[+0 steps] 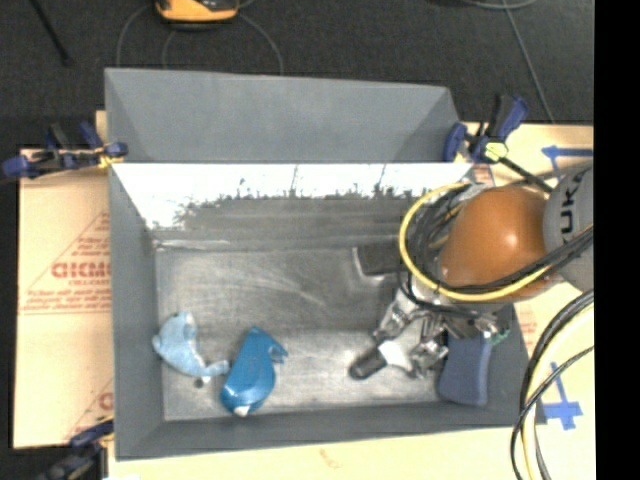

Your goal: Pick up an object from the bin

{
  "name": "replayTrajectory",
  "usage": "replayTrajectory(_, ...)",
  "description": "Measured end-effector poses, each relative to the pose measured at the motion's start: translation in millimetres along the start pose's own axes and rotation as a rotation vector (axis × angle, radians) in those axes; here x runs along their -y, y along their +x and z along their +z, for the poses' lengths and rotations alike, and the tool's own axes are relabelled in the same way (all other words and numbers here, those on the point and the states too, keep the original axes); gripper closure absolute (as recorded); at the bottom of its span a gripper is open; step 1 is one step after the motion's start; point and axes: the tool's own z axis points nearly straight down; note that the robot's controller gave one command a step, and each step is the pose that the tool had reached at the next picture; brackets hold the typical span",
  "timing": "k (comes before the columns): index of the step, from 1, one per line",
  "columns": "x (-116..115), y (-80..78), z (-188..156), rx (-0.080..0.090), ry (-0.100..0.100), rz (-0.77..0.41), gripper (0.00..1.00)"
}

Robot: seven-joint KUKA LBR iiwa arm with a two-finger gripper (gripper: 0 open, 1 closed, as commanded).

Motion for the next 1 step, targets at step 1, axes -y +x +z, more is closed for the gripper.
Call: replayTrajectory(1,0.0,0.0,0.0,0.000,0.000,0.000,1.00)
